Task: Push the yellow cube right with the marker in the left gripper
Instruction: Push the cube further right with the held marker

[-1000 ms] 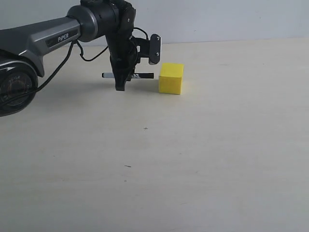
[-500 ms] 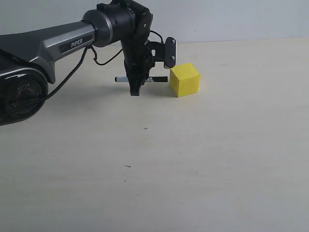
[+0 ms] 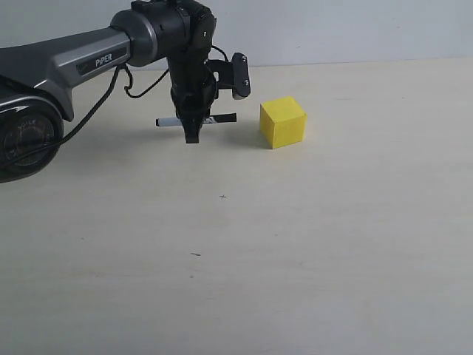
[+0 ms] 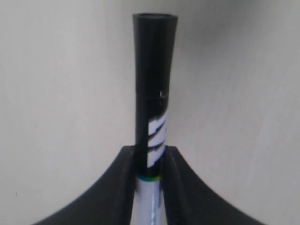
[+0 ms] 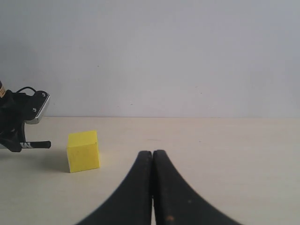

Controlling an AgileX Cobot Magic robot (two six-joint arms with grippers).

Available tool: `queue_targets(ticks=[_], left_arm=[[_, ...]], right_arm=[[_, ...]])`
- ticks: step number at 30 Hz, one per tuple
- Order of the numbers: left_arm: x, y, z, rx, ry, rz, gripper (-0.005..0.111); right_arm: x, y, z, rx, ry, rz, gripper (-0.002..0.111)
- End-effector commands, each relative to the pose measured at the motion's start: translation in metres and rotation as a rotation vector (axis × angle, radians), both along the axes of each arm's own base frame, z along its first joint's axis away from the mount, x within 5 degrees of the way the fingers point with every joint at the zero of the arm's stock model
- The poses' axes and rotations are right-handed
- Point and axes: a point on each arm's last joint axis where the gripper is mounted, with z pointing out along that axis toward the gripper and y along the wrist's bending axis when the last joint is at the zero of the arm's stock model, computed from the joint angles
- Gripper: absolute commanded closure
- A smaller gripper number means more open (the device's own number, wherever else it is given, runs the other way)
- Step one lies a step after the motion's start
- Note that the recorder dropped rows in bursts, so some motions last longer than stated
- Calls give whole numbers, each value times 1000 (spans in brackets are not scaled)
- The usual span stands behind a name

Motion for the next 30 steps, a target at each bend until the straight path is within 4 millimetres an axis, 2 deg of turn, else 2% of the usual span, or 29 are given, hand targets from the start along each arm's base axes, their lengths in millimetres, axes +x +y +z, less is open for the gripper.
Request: queue_targets(ticks=[1, 13, 26, 30], left_arm=[[1, -3, 5, -4, -35, -4, 107], [1, -4, 6, -23, -43, 32, 107], [-12, -29, 6, -37, -65, -18, 107], [-14, -31, 6, -32, -59, -21, 107]], right_arm=[[0, 0, -1, -2, -5, 1, 108], [0, 0, -1, -2, -5, 1, 108], [0, 0, -1, -2, -5, 1, 108], [0, 0, -1, -2, -5, 1, 108]])
